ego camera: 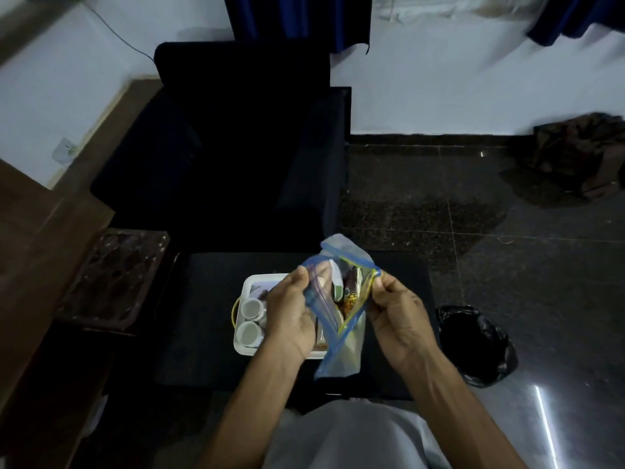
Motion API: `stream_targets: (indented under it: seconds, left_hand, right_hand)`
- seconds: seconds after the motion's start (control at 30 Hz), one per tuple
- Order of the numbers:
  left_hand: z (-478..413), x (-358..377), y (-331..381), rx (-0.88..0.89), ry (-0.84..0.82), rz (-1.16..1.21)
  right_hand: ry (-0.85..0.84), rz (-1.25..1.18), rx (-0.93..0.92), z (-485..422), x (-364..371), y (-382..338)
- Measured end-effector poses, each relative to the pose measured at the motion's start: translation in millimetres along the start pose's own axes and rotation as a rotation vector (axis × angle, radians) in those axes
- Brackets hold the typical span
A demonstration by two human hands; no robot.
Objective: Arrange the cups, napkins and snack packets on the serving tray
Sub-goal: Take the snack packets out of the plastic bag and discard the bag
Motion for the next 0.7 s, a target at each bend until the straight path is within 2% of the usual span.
stream_targets:
  seconds: [0.2, 0.33, 0.43, 0.57, 0.7]
  left_hand:
    - [-12, -36, 30, 0.024, 0.031, 0.044]
    - [-11, -47, 51, 0.098, 0.017, -0.102]
    - [2, -46, 64, 0.185, -0.011, -0.231]
    - [12, -48, 49, 0.042, -0.09, -0.358]
    - [8, -45, 45, 0.01, -0.109, -0.289]
  right_hand:
    - [0.018, 0.094, -0.002, 0, -8, -17]
    - [0.032, 0.164, 0.007, 0, 2, -21]
    - [-0.058, 0.137, -0.006, 0, 31, -18]
    - [-0.176, 0.114, -0.053, -2, 63, -15]
    - [-0.174, 0.195, -0.053, -2, 68, -11]
Point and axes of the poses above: each hand's wrist, its own z-axis away from the middle knuckle, its own x-axis out of the palm, y = z × x, the point moved 8 cm from there along -z, towards the middle knuckle, and after that the axes turned 15 degrees about -y, right-handed, at the moved point
